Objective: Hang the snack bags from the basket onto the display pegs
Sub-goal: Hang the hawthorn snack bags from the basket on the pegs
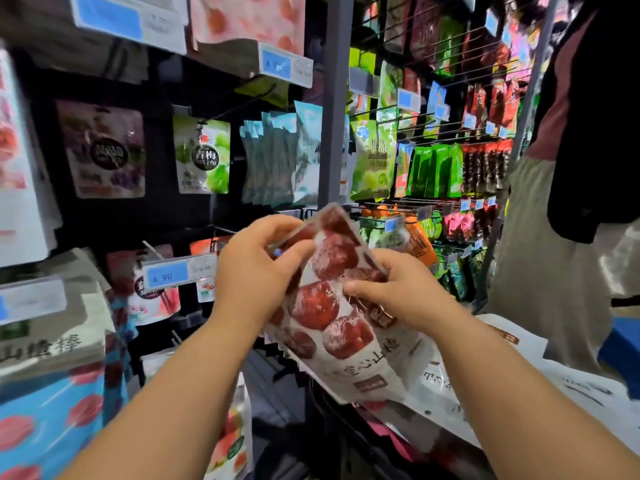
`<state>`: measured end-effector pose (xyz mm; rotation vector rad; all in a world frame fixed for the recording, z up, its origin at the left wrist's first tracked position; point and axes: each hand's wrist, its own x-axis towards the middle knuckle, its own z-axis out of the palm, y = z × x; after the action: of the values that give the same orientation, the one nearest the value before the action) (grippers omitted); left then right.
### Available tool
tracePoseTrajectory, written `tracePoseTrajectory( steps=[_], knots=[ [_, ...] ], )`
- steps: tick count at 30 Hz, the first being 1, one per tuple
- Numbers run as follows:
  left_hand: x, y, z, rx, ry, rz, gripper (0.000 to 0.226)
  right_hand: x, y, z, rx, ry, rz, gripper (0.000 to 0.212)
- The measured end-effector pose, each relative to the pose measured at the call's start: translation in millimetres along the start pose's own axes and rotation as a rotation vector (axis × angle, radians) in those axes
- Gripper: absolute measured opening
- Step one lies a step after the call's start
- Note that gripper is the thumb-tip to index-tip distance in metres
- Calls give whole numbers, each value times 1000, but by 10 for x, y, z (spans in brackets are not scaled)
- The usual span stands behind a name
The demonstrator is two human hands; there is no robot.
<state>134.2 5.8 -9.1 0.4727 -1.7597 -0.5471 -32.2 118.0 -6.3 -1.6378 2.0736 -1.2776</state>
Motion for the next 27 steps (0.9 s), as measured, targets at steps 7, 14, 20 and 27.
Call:
tracePoseTrajectory(
  steps=[7, 14, 20, 27],
  knots=[
    [-294, -220, 186, -178, -38, -504, 113, -116, 155, -4, 547, 177, 207, 14],
    [-724, -269, 420, -943, -586, -900, 47, -225, 305, -70, 723, 277, 283, 17],
    [-907, -432, 492, -863, -541, -977, 46, -535, 600, -384, 261, 49, 252, 18],
    [-987, -704, 339, -867, -341, -1096, 60, -1003, 1057, -912, -406, -426, 218, 45]
  ],
)
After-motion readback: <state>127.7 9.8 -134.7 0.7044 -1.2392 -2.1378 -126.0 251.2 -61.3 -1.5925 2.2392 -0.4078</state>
